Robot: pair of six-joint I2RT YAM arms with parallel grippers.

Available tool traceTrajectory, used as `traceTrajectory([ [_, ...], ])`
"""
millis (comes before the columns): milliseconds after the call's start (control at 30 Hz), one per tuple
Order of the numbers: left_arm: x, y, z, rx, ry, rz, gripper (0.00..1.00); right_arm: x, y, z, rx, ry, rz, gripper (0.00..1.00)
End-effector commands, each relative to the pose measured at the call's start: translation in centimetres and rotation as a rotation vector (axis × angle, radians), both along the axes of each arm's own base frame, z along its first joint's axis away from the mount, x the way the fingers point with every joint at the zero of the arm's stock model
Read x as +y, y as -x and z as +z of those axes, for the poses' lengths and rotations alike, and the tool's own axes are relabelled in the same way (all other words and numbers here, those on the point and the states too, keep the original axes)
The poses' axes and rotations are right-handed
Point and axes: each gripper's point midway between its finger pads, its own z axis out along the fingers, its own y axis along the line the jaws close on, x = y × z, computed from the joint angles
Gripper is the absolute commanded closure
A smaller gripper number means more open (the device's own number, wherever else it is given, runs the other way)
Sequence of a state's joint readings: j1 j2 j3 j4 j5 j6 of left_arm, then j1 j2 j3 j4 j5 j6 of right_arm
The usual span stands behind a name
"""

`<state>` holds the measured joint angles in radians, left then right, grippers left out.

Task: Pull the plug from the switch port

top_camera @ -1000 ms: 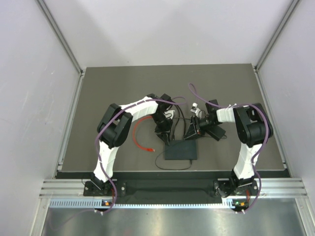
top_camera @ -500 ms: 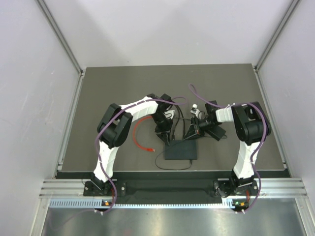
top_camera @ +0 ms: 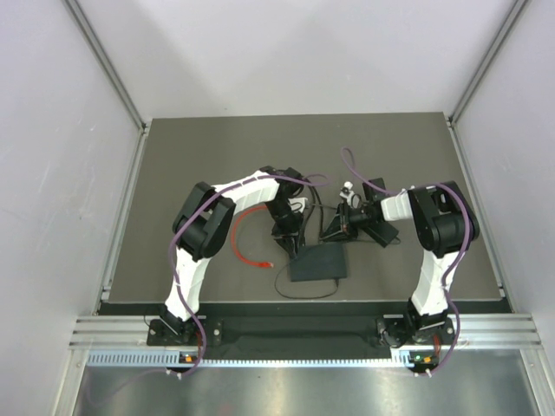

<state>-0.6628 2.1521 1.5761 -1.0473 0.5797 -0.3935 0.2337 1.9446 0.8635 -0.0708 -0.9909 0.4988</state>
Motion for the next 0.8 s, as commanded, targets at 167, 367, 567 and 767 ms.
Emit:
traceTrajectory([
  [167, 1.7, -0.6, -2.3, -0.049, -0.093, -0.030, 0.88, -1.6, -2.5, -2.8, -0.093, 0.190, -0.157, 1.00],
  [367, 1.4, -0.8, -2.0, -0.064, -0.083, -0.024, 0.89, -1.2, -3.2, -1.9, -0.117, 0.178, -0.158, 1.00],
  [567, 1.4, -1.4, -1.0, -0.105, -0.071, -0.021, 0.88, -2.1, -2.1, -1.8, -0.107, 0.312, -0.040, 0.97],
  [767, 1.3, -2.2, 0.4, -0.150, -0.065, -0.006, 0.88, -2.2, -1.0, -0.3, -0.109, 0.326, -0.010, 0.76],
])
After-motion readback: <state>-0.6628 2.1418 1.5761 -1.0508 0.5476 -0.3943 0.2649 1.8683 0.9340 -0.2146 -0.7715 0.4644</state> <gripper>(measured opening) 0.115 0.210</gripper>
